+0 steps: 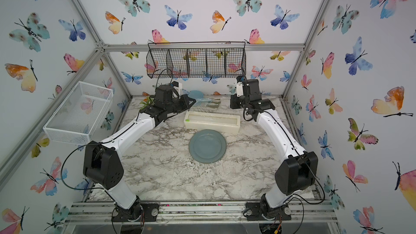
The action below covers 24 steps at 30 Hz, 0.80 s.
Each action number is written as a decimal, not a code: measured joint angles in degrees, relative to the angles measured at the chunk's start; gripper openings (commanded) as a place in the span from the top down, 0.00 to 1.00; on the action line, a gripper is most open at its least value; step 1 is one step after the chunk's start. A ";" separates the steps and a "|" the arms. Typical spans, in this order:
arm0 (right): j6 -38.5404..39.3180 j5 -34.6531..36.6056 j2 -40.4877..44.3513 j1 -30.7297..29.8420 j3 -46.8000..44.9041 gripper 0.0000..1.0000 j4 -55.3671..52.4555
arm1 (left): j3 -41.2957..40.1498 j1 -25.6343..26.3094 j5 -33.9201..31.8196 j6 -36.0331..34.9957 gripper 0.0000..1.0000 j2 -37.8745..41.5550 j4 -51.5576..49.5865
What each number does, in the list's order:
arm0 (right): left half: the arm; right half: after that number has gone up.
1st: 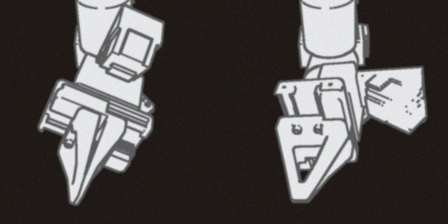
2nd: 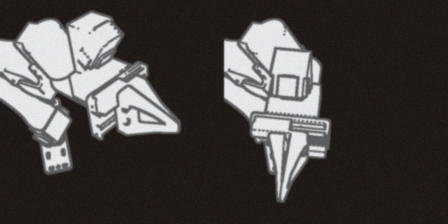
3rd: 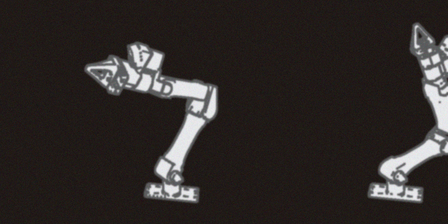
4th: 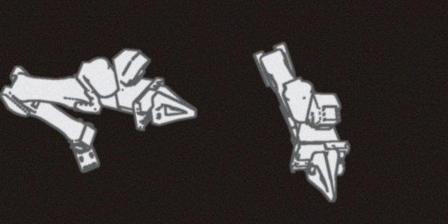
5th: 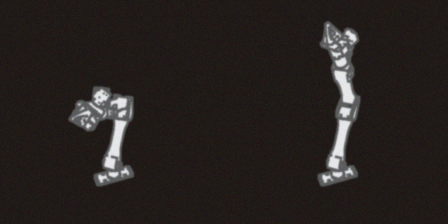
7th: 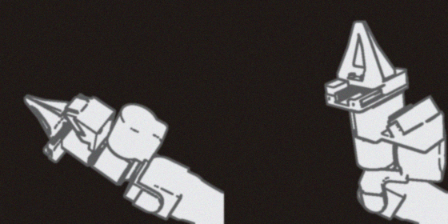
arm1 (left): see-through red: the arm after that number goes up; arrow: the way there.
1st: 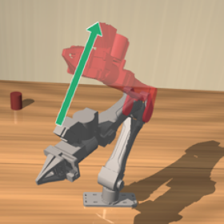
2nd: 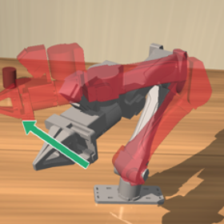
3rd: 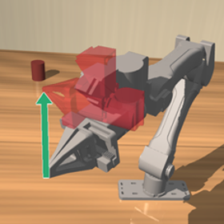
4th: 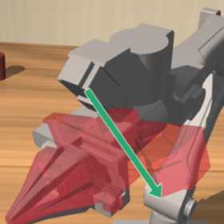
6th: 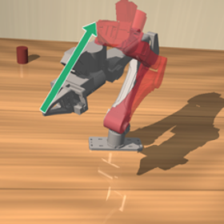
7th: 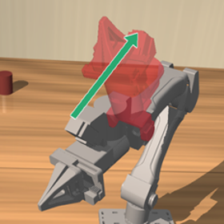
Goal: Wrap the plate with plastic wrap
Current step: Pull the plastic wrap from the plastic wrap cutting box.
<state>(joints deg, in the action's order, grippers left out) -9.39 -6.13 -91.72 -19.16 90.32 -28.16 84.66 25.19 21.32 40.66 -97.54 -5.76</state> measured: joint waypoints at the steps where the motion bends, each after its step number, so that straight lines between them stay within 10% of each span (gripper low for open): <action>1: -0.04 -0.33 0.50 0.00 -0.76 0.98 0.02 | -0.39 0.00 0.17 -0.07 1.00 0.26 -0.15; 11: -1.55 -4.09 8.59 -0.11 -9.03 0.98 -2.29 | -11.37 0.42 0.44 -1.90 1.00 11.52 -1.97; 24: -2.19 -4.44 8.61 -0.04 -1.73 0.98 -5.31 | -5.68 0.42 0.96 -2.32 1.00 12.20 -4.70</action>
<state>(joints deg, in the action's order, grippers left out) -11.57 -10.57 -83.11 -19.20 88.60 -33.47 78.98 25.61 22.28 38.35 -85.34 -10.46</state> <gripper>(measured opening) 0.049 0.048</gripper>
